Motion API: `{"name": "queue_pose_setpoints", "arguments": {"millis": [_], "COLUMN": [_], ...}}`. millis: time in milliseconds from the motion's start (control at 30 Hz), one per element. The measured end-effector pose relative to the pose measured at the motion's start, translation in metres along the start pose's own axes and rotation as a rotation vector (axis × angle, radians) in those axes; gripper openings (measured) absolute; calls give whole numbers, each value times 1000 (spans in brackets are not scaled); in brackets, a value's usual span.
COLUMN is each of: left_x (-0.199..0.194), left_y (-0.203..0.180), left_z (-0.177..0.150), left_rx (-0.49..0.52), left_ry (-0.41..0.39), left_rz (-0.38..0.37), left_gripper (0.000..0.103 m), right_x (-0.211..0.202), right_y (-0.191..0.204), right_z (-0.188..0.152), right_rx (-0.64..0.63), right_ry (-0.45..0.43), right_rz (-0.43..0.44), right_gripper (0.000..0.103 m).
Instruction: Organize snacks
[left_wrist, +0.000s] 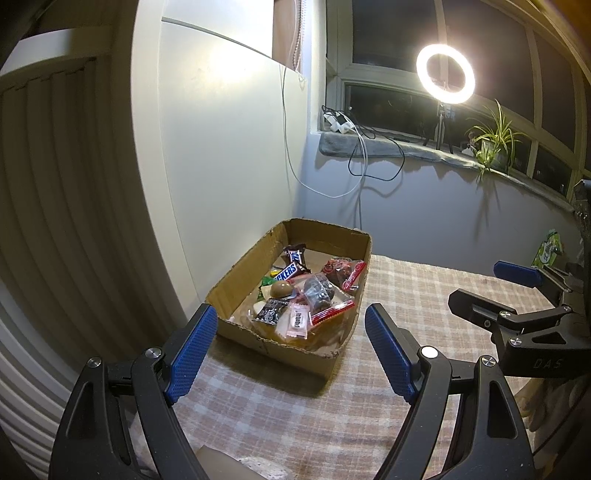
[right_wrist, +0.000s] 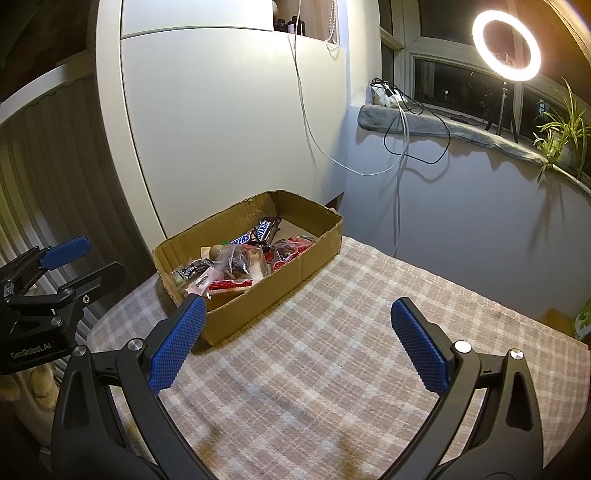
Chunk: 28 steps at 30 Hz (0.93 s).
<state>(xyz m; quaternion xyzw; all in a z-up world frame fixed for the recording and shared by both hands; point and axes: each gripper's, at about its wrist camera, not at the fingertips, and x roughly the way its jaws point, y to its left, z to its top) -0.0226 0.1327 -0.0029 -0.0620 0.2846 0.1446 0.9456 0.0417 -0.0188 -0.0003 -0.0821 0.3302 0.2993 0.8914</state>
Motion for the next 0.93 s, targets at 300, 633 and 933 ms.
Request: {"name": "queue_pose_setpoints", "arguments": {"millis": [300, 633, 933], "left_x": [1, 1, -1], "left_y": [-3, -3, -8], "left_z": [0, 0, -3], "left_rx": [6, 5, 34], "left_ry": [4, 3, -11], "left_rz": [0, 2, 2], "left_gripper": [82, 82, 82], "right_x": [-1, 1, -1], "right_y": [1, -1, -4], "right_z": [-2, -5, -8], "right_rx": [-8, -8, -2], "right_ry": [7, 15, 18], "right_rz": [-2, 0, -5], "right_gripper": [102, 102, 102]}}
